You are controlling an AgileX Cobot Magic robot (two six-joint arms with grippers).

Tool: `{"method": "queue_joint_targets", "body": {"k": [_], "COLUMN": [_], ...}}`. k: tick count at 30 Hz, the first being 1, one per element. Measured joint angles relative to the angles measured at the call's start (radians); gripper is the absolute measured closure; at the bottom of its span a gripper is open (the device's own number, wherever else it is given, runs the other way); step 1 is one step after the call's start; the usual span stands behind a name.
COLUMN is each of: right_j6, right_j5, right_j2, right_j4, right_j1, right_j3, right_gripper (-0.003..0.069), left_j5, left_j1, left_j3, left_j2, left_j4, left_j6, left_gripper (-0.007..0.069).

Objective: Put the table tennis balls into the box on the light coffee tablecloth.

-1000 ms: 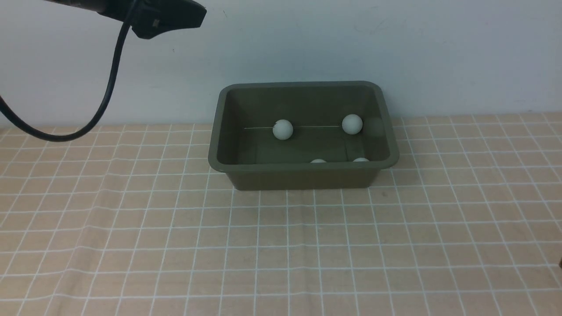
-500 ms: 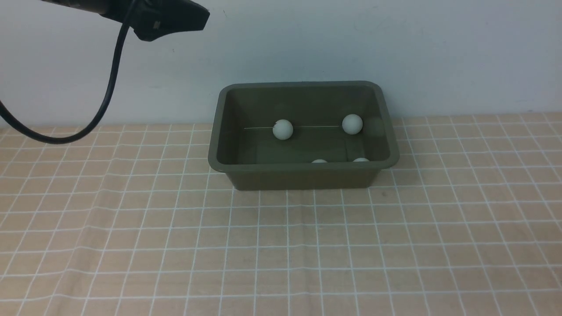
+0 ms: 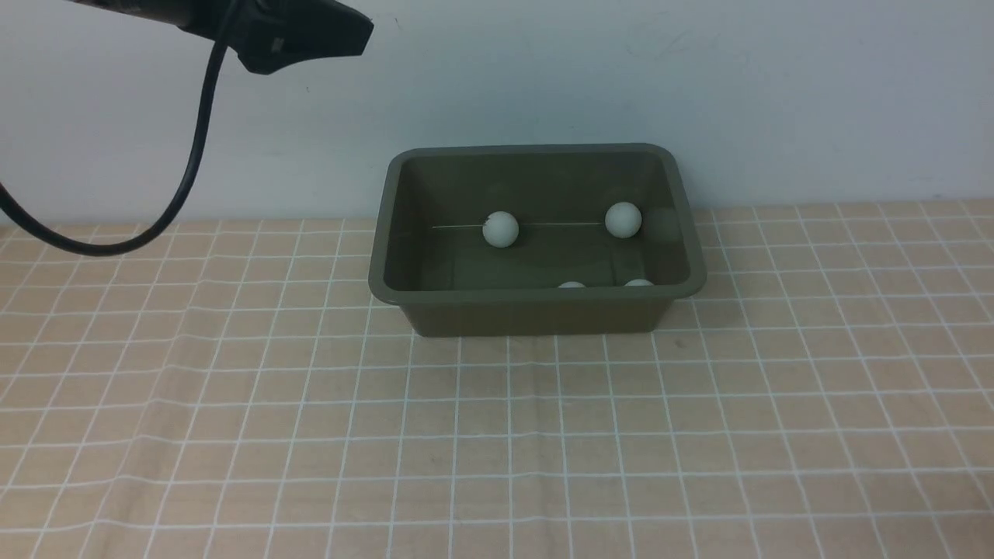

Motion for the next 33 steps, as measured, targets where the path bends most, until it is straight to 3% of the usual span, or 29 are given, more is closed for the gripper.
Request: {"method": "queue_joint_targets", "body": {"k": [10, 20, 23, 33], "right_j6": [0.000, 0.000, 0.000, 0.000], "right_j5": [-0.073, -0.113, -0.113, -0.113], "right_j2": [-0.022, -0.022, -0.022, -0.022], "right_j4": [-0.062, -0.093, -0.093, -0.094], "right_j1": [-0.009, -0.011, -0.013, -0.013], "right_j3": [0.012, 0.018, 0.019, 0.019], "right_gripper": [0.0384, 0.0384, 0.0384, 0.0384], "left_j5": [0.024, 0.091, 0.099, 0.099], "left_j1": [0.000, 0.000, 0.000, 0.000], "left_j3": [0.000, 0.000, 0.000, 0.000], "left_j2": [0.000, 0.000, 0.000, 0.000], "left_j4": [-0.030, -0.376, -0.430, -0.443], "left_j6": [-0.007, 0.050, 0.082, 0.106], "left_gripper": [0.0072, 0.0072, 0.0072, 0.0072]}}
